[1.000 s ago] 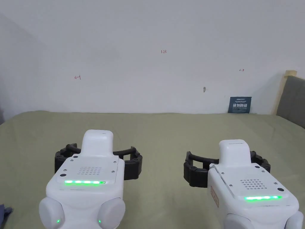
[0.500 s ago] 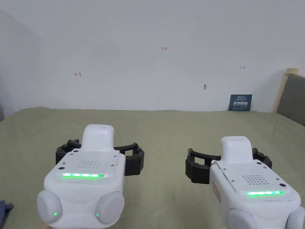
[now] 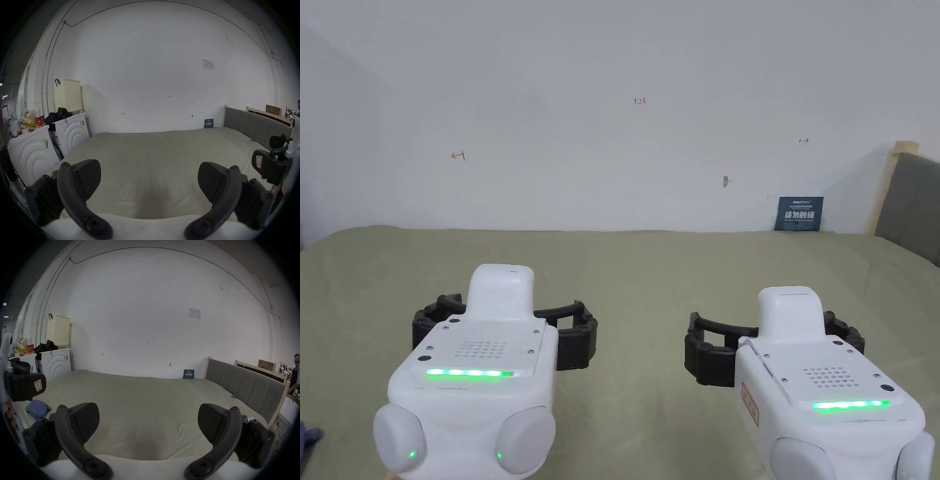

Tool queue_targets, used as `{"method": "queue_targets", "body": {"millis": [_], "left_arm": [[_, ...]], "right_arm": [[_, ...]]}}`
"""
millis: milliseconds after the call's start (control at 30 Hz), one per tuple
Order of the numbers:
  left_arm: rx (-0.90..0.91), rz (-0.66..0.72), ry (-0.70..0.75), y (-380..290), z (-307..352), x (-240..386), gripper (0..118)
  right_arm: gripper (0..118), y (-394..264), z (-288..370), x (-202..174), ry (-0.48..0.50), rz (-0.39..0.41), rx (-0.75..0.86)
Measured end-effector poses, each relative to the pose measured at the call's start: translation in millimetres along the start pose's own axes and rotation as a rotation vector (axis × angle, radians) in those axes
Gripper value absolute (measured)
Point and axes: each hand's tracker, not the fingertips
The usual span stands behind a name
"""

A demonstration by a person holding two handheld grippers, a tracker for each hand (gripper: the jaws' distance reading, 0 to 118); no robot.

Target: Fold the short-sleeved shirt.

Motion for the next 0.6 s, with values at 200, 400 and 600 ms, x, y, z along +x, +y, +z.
{"method": "queue_targets", "body": {"millis": [200, 400, 600], "left_arm": [[0.024, -0.002, -0.016, -1.3, 3.3, 0.1, 118], [0.028, 0.002, -0.028, -1.0, 5.0, -0.5, 118], [0.027, 0.008, -0.028, -0.8, 4.8, -1.0, 118]], "right_arm": [[118, -0.3, -0.2, 0.4, 0.002, -0.003, -0.001], [118, -0.4, 0.2, 0.4, 0.004, -0.002, -0.003], [118, 0.0, 0.2, 1.2, 0.005, -0.008, -0.006]]}}
